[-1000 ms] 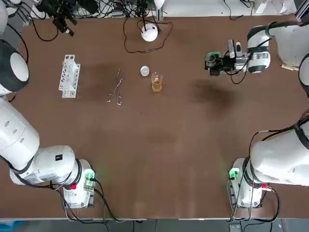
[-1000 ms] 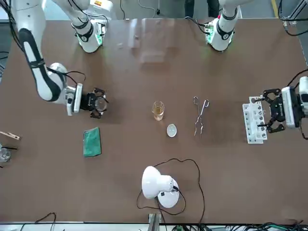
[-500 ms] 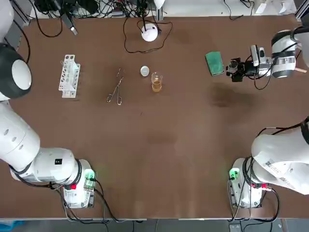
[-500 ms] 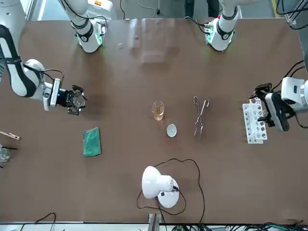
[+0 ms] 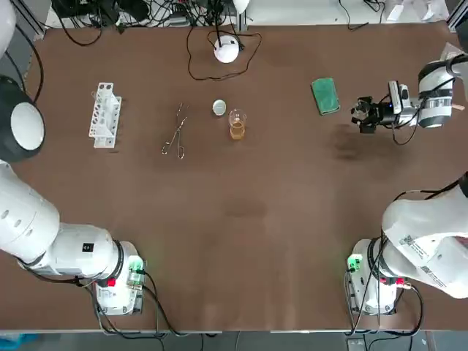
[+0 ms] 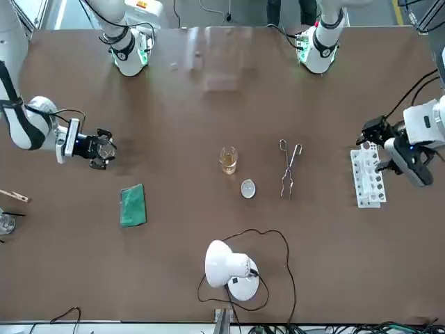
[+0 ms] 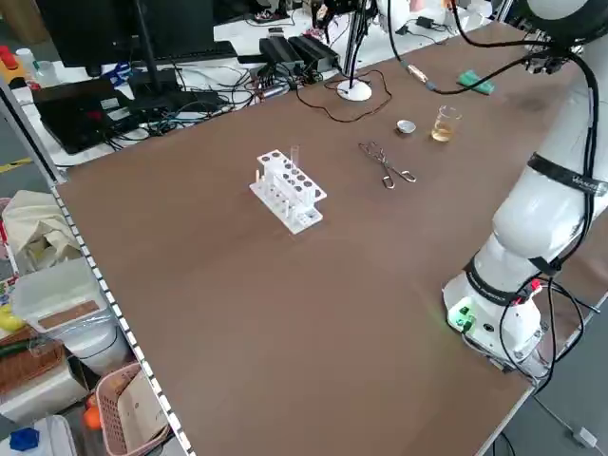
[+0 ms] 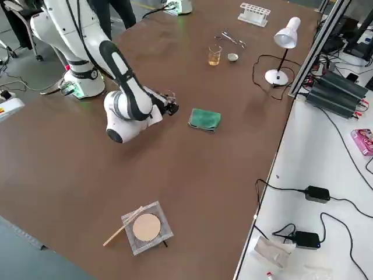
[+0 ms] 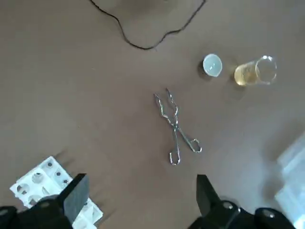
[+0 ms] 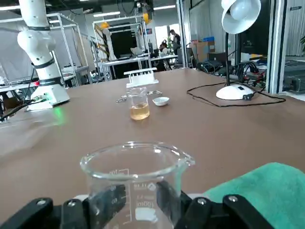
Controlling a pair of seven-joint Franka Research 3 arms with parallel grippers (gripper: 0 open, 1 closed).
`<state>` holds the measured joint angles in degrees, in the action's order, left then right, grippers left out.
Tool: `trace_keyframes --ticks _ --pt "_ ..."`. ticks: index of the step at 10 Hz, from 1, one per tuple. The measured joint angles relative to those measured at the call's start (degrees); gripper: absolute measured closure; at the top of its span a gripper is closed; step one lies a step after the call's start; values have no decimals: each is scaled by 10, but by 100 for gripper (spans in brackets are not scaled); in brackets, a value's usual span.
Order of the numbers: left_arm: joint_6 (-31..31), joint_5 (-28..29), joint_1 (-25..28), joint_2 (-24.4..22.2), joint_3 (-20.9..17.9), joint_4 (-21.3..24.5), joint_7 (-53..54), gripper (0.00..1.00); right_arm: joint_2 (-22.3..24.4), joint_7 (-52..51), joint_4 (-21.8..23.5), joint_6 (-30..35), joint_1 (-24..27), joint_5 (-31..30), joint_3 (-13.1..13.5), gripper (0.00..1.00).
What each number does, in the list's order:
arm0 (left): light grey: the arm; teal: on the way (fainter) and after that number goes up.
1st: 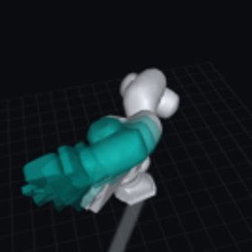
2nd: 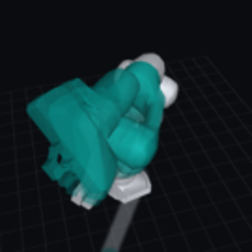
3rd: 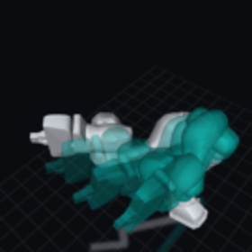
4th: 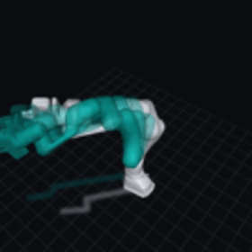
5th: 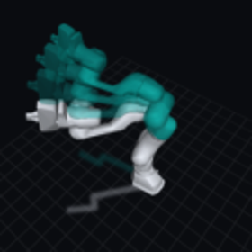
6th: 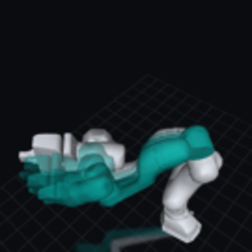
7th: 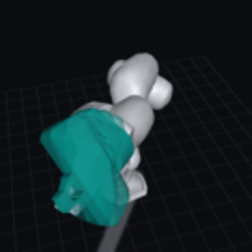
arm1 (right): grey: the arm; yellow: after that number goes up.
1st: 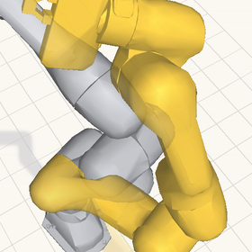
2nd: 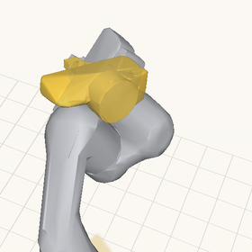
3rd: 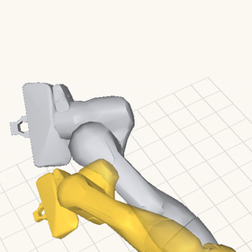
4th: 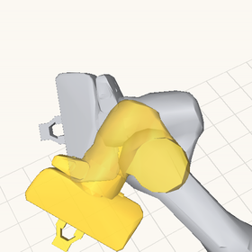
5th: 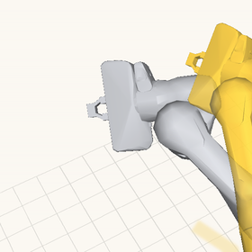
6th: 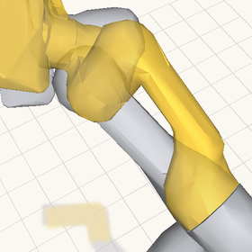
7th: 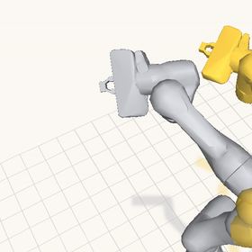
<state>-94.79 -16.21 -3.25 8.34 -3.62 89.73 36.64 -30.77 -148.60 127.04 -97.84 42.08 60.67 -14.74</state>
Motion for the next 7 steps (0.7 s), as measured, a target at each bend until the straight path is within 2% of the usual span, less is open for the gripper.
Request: trace_keyframes --ticks 3,5,7 --pt "-24 49 -2 -18 2 0 -91 0 -51 -34 -17 12 13 -26 3 62" --pt "-31 88 -3 -23 2 -3 -100 0 -74 -45 -29 29 24 -58 5 62" --pt "-28 138 -5 -23 11 -21 -122 0 -89 -62 -35 33 24 -61 9 62"
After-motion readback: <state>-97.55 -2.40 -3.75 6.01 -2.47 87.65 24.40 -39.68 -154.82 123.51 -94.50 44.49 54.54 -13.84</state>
